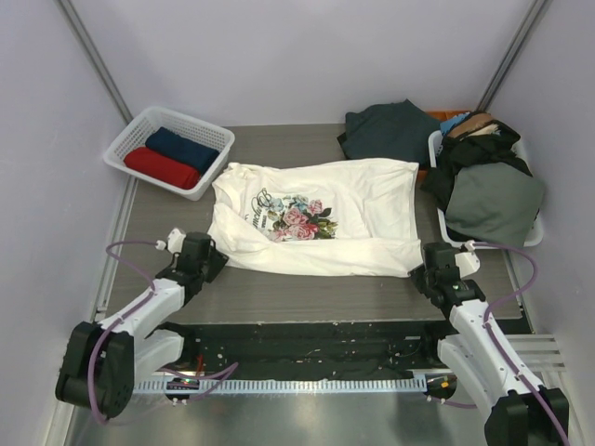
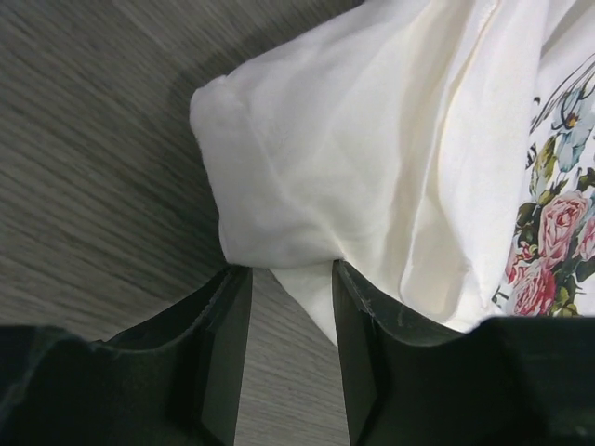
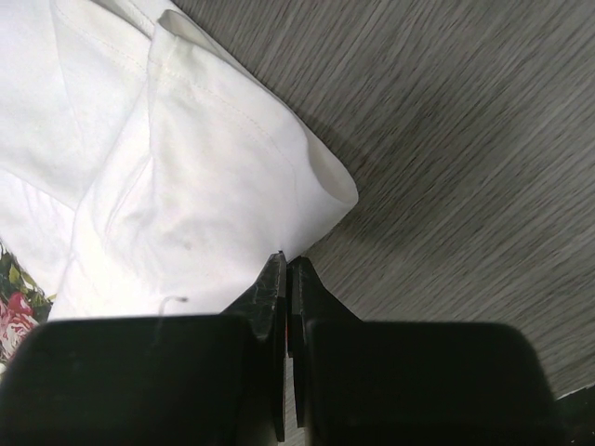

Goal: Roll the t-shirts
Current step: Fold the T-shirt at the center of the board.

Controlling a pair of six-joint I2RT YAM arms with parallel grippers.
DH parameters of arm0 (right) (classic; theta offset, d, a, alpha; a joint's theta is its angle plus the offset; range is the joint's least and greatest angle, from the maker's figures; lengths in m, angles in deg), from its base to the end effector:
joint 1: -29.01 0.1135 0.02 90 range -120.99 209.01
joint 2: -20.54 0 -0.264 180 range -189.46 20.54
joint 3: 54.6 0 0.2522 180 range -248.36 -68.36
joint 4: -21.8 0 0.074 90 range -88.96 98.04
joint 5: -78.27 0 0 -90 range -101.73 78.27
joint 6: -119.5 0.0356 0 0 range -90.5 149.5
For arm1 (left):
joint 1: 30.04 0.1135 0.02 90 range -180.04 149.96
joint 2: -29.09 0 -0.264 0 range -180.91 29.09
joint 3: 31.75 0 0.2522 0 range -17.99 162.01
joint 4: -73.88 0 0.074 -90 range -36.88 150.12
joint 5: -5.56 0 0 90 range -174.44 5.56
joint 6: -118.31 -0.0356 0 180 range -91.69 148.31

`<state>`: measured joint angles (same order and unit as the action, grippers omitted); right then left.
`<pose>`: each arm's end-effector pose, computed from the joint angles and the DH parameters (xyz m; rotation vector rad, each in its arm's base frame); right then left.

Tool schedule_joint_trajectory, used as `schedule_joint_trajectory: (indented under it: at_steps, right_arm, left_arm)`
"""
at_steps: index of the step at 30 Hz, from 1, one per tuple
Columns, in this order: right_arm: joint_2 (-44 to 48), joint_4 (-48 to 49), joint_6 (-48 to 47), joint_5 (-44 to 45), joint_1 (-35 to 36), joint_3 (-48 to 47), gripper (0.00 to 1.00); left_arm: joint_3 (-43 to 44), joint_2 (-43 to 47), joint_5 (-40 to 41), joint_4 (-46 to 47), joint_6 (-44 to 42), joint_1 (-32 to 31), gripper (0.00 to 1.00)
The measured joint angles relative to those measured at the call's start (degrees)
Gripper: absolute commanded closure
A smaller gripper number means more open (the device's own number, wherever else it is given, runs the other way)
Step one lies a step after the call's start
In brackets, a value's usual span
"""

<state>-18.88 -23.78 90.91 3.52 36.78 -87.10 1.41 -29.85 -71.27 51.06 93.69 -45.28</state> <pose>0.1324 0.0086 0.1648 1.2050 2.1366 0.2022 0.1785 -0.0402 0.1485 -1.1220 2.1491 -0.3789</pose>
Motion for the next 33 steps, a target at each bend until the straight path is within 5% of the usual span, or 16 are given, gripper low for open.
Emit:
schedule_joint_trajectory:
  at_steps: [8, 11, 17, 25, 33]
  right_arm:
    - [-0.5, 0.2, 0.0, 0.0, 0.0, 0.0, 0.99]
    - [-1.0, 0.5, 0.0, -0.2, 0.0, 0.0, 0.99]
    - [-1.1, 0.5, 0.0, -0.4, 0.0, 0.0, 0.99]
    - [1.8, -0.7, 0.0, -0.4, 0.0, -0.5, 0.99]
    - [0.9, -1.8, -0.5, -0.5, 0.0, -5.6, 0.99]
  left_arm:
    - [0.0, -3.9, 0.4, 5.0, 0.6, 0.0, 0.80]
    - [0.2, -6.7, 0.5, 7.3, 1.0, 0.0, 1.00]
    - [2.3, -12.4, 0.2, 12.9, 0.5, 0.0, 1.00]
    - [2.7, 2.4, 3.6, -1.8, -3.0, 0.0, 1.00]
    - [9.3, 7.5, 4.9, -11.3, -6.0, 0.0, 1.00]
